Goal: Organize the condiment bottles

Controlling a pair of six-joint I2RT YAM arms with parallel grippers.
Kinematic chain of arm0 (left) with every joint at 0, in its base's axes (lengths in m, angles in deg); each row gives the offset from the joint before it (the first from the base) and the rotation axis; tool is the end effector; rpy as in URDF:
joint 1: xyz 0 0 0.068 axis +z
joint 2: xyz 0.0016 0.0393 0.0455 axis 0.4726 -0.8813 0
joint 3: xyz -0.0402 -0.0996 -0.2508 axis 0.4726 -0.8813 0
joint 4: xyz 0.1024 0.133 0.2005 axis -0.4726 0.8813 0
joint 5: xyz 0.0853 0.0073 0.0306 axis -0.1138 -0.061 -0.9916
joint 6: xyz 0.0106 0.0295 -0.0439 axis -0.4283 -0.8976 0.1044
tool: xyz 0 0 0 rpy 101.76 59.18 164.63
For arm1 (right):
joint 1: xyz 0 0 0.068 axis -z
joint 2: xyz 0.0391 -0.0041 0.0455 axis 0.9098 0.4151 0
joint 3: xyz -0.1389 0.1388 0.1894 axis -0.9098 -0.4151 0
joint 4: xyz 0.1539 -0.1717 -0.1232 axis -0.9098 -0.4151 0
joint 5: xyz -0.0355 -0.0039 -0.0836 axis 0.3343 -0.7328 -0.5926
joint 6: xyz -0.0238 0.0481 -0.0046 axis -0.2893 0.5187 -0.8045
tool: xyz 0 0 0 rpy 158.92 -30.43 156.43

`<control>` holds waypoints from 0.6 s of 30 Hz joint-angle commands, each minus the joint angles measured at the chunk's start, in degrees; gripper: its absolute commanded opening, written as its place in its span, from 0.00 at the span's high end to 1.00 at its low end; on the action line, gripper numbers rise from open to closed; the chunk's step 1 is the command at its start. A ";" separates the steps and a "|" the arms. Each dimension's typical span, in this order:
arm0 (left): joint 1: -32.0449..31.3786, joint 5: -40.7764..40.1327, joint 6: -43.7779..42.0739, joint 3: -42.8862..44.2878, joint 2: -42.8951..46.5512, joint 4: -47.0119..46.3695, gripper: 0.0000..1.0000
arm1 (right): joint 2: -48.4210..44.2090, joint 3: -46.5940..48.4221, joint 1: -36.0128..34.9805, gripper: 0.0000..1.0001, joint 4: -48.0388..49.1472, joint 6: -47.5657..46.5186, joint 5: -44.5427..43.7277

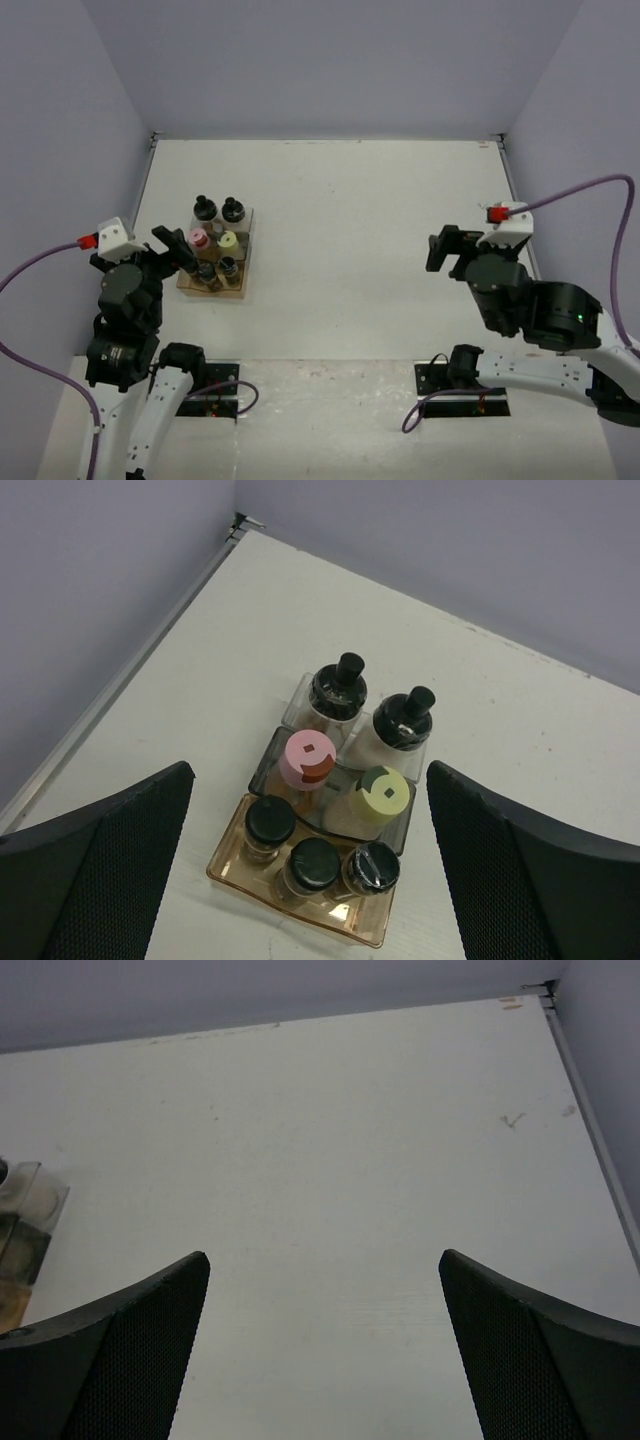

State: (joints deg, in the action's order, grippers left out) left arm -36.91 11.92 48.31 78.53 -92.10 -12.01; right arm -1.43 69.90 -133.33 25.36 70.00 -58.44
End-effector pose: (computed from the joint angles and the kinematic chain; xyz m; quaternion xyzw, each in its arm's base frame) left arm 0.0748 0.0034 0.3475 -0.2235 0.7220 -0.0172 0.6546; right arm 0.0657 0.0788 0.4223 0.0335 0.7862 0.0628 0.6138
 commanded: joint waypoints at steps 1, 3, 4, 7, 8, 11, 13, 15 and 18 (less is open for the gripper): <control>0.19 2.69 -4.04 -2.09 -1.85 -4.31 0.00 | -7.56 -4.08 -0.17 0.01 -4.69 6.34 -8.68; 0.01 3.57 -4.57 -3.50 -2.29 -5.36 0.00 | -12.75 -7.41 -0.26 0.01 -4.69 7.48 -10.69; -0.08 3.84 -4.57 -4.03 -2.29 -5.71 0.00 | -13.98 -8.38 -0.26 0.01 -4.34 7.66 -11.23; -0.08 3.40 -4.57 -4.21 -2.56 -5.81 0.00 | -16.54 -10.67 -0.26 0.01 -4.16 7.93 -10.88; -0.08 2.62 -4.40 -3.95 -2.56 -5.55 0.00 | -16.45 -10.85 -0.26 0.01 -4.16 7.93 -10.71; -0.08 2.34 -4.13 -3.86 -1.77 -5.02 0.00 | -14.97 -11.20 -0.17 0.01 -3.99 7.67 -10.18; -0.08 2.78 -4.05 -3.94 -1.33 -5.10 0.00 | -14.08 -11.64 -0.26 0.01 -3.90 7.84 -10.00; -0.17 3.22 -4.05 -4.29 -0.71 -5.28 0.00 | -12.94 -12.08 -0.26 0.01 -3.99 8.10 -9.83; -0.87 3.22 -3.87 -4.38 -0.45 -5.37 0.00 | -12.50 -12.79 -0.17 0.01 -3.99 9.07 -9.74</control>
State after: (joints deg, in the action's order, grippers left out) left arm -37.24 14.45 45.78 74.27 -93.04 -15.38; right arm -15.14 57.73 -133.31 20.79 76.23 -66.64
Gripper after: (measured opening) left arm 0.998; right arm 0.987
